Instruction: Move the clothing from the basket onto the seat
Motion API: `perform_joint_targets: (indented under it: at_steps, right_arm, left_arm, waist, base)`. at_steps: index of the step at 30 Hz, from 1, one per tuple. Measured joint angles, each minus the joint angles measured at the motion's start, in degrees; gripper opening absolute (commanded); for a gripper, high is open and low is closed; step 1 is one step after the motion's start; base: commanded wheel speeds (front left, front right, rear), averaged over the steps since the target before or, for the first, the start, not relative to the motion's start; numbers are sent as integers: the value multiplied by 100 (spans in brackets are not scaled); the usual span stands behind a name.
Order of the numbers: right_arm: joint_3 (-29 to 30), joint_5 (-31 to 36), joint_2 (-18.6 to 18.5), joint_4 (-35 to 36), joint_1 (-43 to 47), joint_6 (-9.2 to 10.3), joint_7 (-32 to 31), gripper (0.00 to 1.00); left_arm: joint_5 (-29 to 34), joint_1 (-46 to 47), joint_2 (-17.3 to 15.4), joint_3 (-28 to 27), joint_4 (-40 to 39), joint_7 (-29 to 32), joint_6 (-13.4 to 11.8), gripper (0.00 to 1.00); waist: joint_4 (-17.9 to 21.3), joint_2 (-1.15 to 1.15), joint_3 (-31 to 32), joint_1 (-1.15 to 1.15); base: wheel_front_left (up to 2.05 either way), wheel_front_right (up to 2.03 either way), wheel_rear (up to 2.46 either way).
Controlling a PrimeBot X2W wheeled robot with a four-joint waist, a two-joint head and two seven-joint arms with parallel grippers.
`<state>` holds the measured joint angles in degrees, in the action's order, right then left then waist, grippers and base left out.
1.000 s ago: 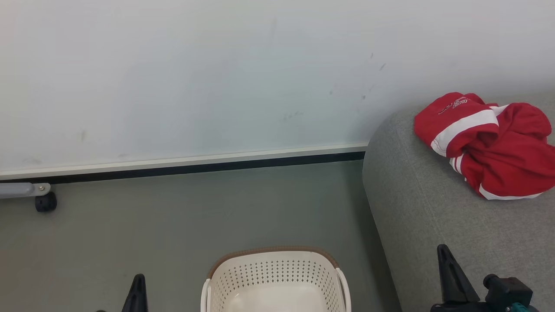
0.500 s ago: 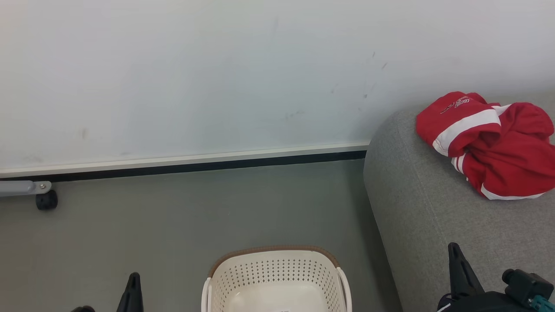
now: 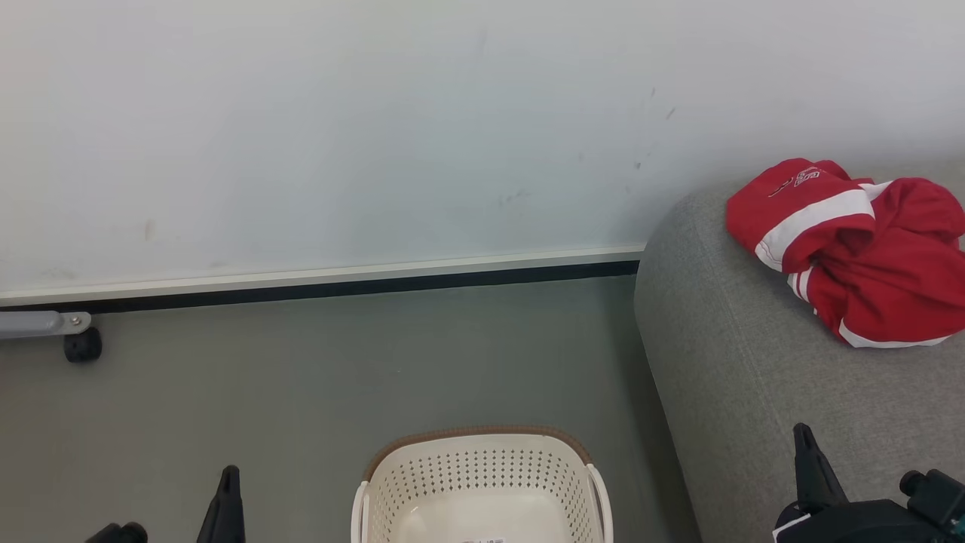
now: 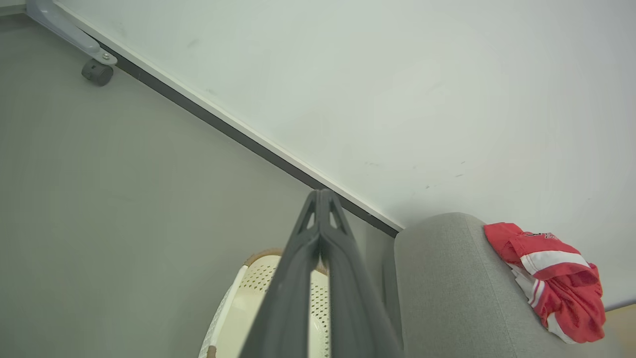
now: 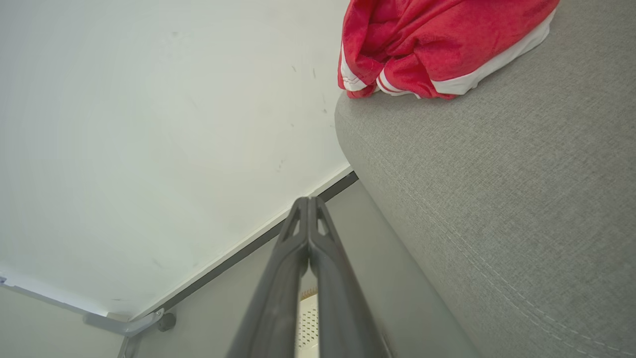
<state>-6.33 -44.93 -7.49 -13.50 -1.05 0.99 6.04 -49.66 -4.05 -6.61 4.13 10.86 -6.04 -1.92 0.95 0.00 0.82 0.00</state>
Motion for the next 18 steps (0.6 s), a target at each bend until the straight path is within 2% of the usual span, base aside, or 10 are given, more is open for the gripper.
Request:
perform_joint_targets:
  at_steps: [18]
  right_arm:
    - [392, -1300, 130, -102, -103, -204, -353, 0]
  left_arm:
    - [-1148, 222, 119, -259, 171, 352, 242, 0]
  waist:
    - [-26, 0, -25, 0]
  base:
    - [0, 0, 0]
